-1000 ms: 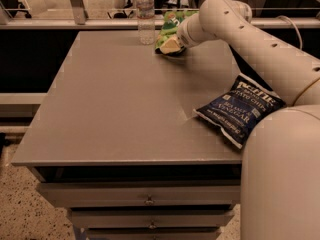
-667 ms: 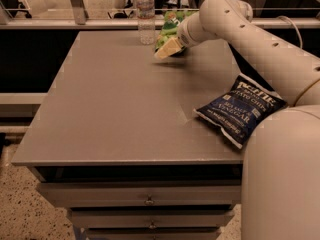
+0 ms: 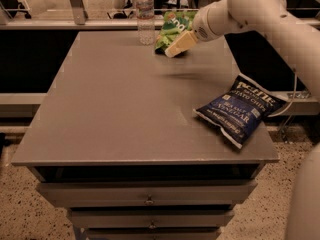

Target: Move green rice chip bag near water bottle

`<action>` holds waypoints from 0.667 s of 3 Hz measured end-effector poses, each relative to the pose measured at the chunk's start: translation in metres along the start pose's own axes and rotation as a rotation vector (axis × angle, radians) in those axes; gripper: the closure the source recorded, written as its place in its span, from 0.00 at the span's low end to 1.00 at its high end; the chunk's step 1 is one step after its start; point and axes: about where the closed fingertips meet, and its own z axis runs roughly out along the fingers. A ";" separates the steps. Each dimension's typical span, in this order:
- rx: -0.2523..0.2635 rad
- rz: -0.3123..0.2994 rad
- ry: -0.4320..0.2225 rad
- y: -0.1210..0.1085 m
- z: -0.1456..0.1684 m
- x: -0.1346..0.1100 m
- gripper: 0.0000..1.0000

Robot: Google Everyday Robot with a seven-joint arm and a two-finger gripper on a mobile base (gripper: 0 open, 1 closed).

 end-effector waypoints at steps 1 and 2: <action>-0.010 -0.060 -0.064 -0.002 -0.078 -0.003 0.00; -0.004 -0.078 -0.067 -0.006 -0.093 0.006 0.00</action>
Offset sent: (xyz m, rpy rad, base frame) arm -0.0452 -0.0328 0.0383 0.0053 -0.0555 0.0538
